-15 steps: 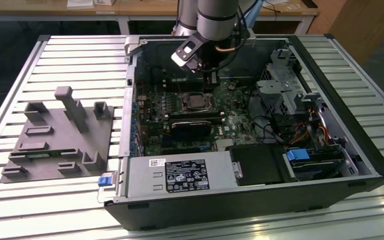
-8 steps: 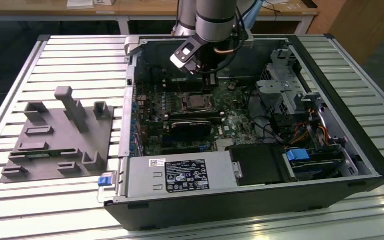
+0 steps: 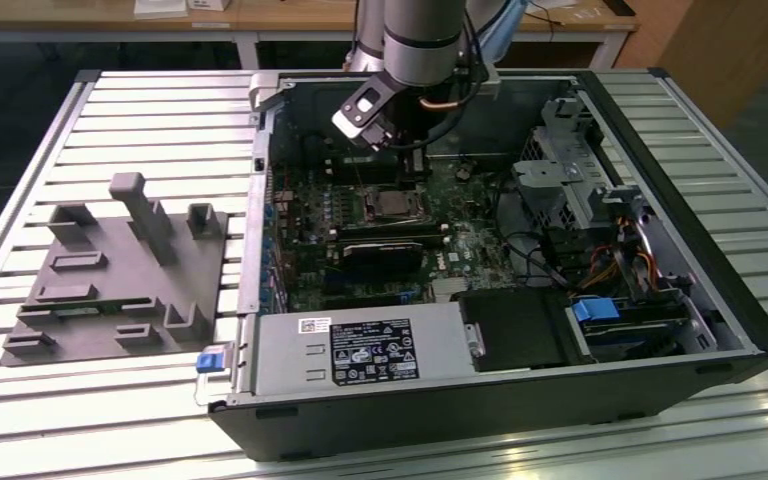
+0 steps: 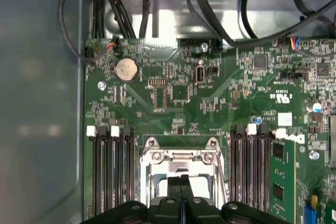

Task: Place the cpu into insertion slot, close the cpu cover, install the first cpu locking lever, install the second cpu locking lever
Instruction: 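Close the cpu cover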

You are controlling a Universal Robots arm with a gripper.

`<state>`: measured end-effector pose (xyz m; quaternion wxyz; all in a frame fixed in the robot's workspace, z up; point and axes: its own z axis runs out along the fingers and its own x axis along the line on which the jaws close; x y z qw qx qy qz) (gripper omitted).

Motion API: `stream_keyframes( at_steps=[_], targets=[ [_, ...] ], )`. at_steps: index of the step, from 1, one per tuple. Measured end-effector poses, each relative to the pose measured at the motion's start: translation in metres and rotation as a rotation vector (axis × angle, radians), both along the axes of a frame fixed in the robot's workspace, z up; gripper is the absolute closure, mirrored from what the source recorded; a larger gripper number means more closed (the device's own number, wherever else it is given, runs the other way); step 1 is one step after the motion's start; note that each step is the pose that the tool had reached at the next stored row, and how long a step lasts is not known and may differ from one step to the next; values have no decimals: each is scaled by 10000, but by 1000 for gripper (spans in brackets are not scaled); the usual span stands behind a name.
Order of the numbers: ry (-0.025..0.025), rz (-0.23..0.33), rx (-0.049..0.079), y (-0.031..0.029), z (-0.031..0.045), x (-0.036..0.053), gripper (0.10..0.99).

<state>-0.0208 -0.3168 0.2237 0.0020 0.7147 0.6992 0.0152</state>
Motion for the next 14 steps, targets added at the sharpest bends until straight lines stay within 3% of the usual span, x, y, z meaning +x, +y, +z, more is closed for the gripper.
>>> stream_keyframes(
  at_steps=[14],
  targets=[
    [0, 1, 0, -20, -32, -46, 980]
  ],
)
